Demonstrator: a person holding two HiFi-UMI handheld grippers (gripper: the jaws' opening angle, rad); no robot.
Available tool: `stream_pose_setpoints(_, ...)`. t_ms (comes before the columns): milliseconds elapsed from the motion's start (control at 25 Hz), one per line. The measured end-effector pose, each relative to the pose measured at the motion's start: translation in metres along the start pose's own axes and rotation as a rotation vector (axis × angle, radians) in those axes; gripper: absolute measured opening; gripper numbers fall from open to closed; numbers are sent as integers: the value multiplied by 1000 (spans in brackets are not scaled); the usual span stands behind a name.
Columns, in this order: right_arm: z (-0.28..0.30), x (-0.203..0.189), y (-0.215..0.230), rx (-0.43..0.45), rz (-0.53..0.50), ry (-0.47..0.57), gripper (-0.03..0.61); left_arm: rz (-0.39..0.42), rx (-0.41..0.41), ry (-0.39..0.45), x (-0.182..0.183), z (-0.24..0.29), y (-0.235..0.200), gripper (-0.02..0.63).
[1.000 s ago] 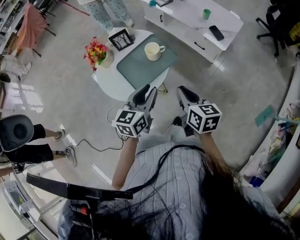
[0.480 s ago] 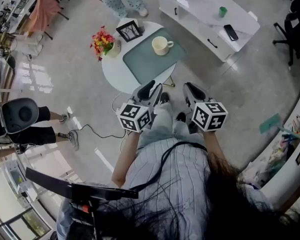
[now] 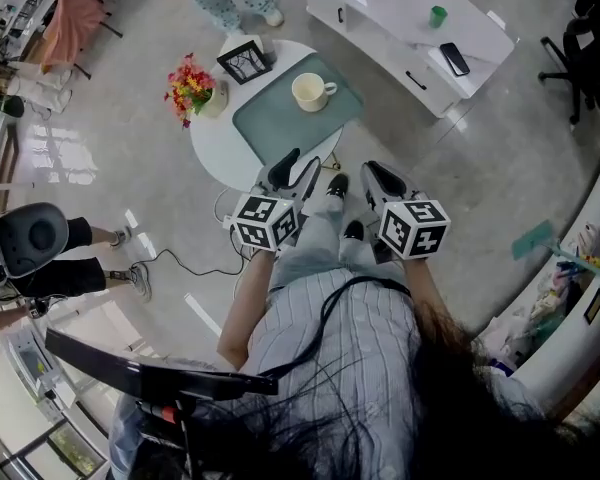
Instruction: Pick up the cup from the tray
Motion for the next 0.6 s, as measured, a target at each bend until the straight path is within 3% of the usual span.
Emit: stream_pose_setpoints(600, 85, 37, 10, 28, -58, -91, 54, 48, 4, -78, 5, 86, -87, 223)
Point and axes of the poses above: the fingertips, and each gripper's own axes: z forward along the fingers, y to its right, x out of its top, the point moved 3 cm from there along -z, backward along the fingers, and after that the axes turned 1 degree about -z, right-handed, at the moved point
